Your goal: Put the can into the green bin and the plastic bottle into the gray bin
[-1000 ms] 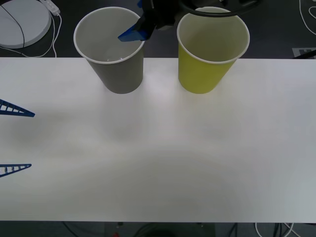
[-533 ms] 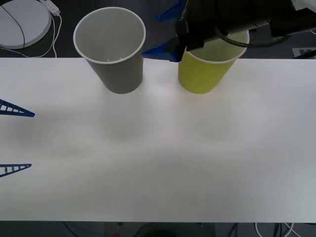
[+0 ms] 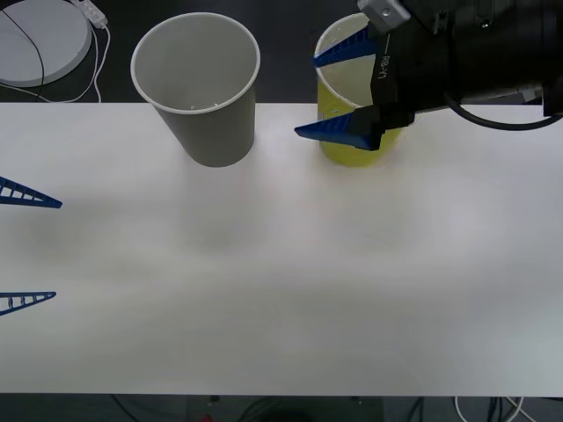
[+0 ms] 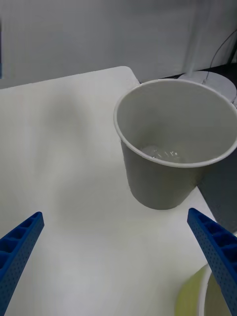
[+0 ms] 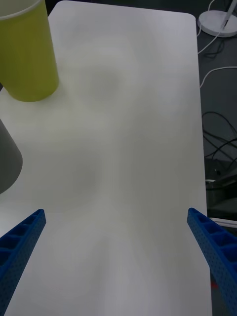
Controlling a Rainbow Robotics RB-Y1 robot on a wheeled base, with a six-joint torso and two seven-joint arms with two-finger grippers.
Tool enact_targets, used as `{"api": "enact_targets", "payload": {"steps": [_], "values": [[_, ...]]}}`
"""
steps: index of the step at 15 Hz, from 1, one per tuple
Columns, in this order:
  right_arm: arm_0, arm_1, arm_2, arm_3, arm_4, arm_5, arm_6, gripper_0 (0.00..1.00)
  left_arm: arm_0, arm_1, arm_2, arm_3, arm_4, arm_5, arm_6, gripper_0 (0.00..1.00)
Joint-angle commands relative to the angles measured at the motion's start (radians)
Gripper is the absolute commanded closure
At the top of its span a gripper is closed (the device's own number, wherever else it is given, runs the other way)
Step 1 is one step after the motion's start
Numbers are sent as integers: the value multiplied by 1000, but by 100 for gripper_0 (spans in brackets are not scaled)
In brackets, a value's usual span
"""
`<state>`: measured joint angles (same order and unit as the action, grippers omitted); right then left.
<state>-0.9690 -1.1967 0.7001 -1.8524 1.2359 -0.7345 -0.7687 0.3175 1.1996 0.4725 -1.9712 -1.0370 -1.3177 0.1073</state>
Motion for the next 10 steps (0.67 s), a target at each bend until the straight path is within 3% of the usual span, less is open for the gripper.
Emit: {"api": "enact_targets", "payload": {"steps": [1, 6, 10], "values": [[65, -52, -16, -5, -131, 0, 169, 0, 0, 0, 0, 0, 0, 0, 0, 0], [205, -121, -83, -34, -279, -5, 385, 0, 0, 0, 0, 0, 0, 0, 0, 0], [375, -129, -246, -28, -337, -109, 522, 0, 0, 0, 0, 0, 0, 0, 0, 0]]}}
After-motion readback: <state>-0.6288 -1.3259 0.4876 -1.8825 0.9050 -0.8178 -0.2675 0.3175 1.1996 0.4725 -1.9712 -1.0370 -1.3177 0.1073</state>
